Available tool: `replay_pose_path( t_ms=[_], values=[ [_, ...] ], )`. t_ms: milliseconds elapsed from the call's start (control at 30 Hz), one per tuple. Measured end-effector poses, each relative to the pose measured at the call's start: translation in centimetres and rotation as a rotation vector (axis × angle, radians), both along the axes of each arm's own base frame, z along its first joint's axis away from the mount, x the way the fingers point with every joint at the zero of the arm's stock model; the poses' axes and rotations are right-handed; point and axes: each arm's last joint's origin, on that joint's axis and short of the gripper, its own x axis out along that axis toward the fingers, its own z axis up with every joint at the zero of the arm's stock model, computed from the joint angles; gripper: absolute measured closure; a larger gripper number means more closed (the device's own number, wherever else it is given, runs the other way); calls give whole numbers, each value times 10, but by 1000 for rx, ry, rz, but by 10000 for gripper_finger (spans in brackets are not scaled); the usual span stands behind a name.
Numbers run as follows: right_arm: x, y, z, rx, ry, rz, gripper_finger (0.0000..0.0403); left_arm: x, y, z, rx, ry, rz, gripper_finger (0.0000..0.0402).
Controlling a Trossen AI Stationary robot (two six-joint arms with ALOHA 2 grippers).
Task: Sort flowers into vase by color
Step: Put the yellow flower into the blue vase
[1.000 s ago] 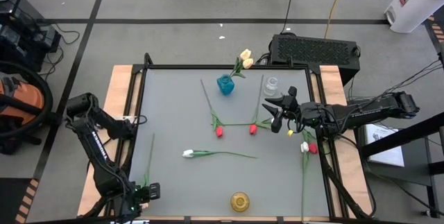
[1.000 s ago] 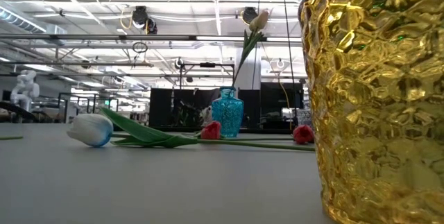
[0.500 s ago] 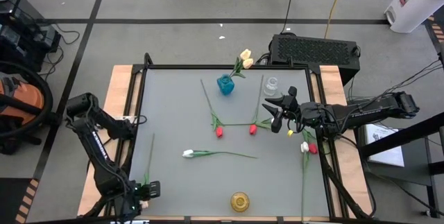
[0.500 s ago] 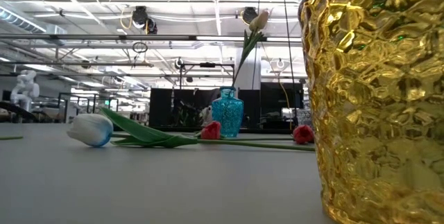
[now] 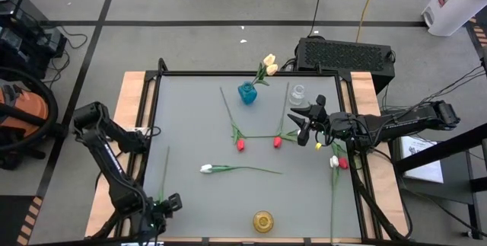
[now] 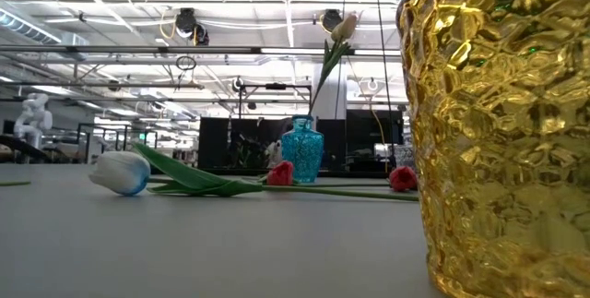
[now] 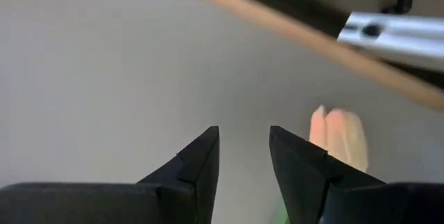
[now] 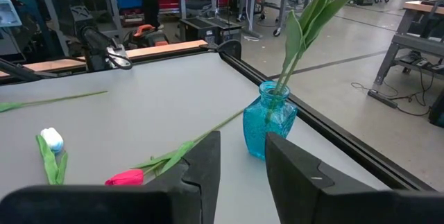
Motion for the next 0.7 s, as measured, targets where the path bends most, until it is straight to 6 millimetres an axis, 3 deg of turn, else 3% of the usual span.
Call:
replay_pose_path(
  t_ms=[200, 700],
  values=[
    [0, 0, 0, 0, 0, 1, 298, -7, 13, -21, 59, 44, 41, 267],
    [0, 0, 0, 0, 0, 1, 298, -20, 14, -26, 48, 217, 34, 267]
  ],
)
